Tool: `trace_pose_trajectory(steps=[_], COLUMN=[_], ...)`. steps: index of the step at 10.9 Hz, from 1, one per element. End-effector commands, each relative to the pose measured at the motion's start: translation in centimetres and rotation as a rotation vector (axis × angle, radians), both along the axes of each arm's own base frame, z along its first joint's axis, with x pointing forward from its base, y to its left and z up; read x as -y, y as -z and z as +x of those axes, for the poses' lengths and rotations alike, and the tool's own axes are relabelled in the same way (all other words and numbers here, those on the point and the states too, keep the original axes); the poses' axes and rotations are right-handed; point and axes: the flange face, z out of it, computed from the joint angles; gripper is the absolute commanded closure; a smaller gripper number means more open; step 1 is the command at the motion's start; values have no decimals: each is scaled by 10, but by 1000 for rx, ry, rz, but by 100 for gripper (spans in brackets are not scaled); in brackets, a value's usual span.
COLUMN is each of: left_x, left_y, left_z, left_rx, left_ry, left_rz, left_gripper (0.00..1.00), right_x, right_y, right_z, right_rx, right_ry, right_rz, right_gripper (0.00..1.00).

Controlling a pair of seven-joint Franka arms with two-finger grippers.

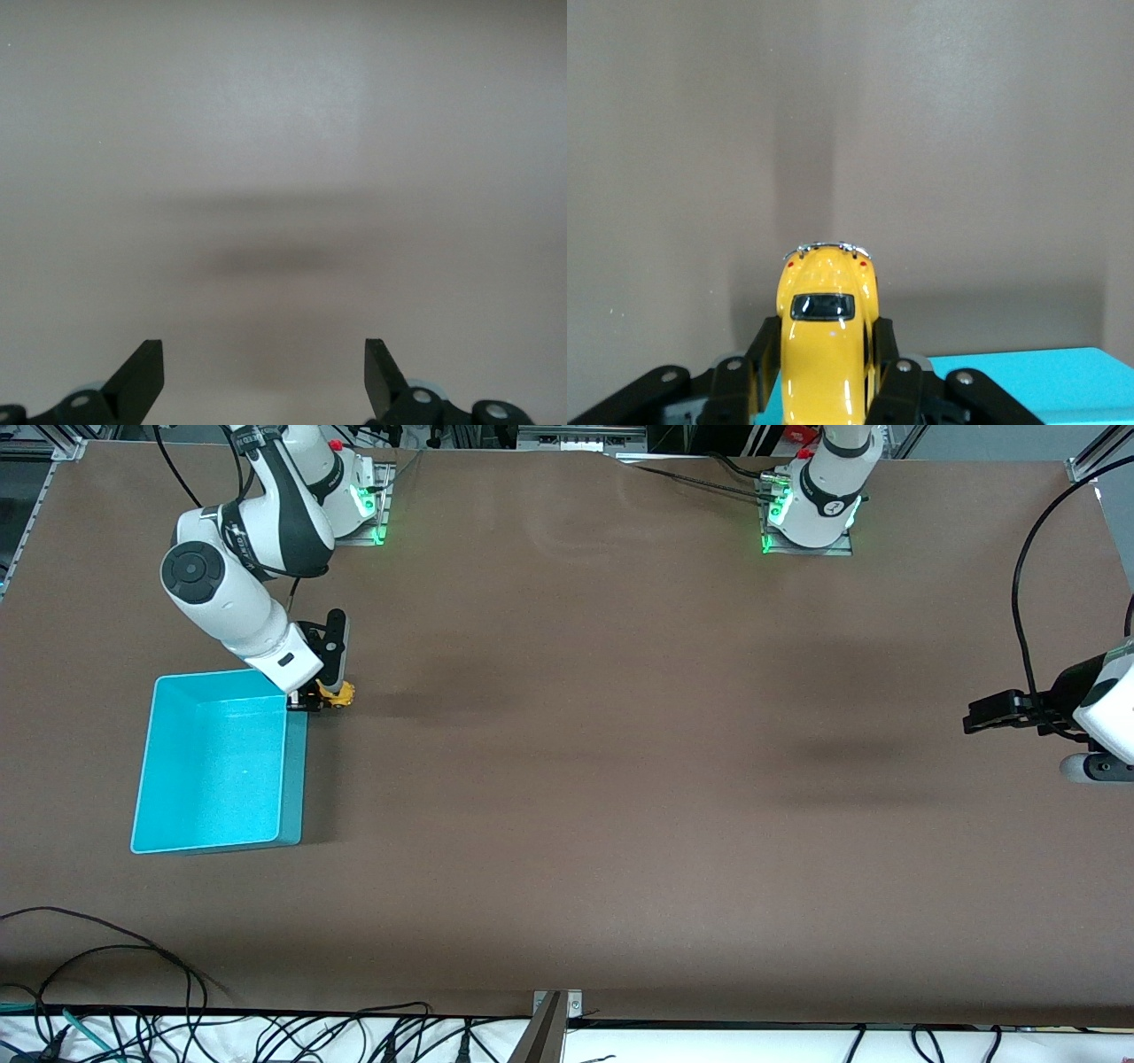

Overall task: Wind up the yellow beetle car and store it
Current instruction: 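Carry the car over the turquoise bin and lower it inside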

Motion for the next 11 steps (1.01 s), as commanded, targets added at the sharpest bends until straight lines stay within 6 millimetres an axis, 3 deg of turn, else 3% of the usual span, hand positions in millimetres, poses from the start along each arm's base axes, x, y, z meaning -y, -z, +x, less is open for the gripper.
trace_pose_trajectory(steps=[1, 4, 8, 9, 11], left_x=[2, 2, 4, 4, 4], left_y=[-7, -7, -7, -7, -7], left_z=[-1, -1, -1, -1, -1], left_rx=[13, 13, 13, 13, 13], left_ry=[16, 16, 19, 19, 18], left_rz=[-16, -17, -16, -18, -18], left_gripper=[0, 0, 0, 0, 0], right_x=[39, 107, 199, 219, 236], right_y=[-6, 9, 44, 57, 100], right_z=[35, 63, 96, 97, 84], right_rx=[-49, -59, -153, -179, -259], right_ry=[-76, -162, -222, -221, -187], right_rz=[8, 16, 56, 70, 120], right_gripper=[95, 95, 95, 95, 95])
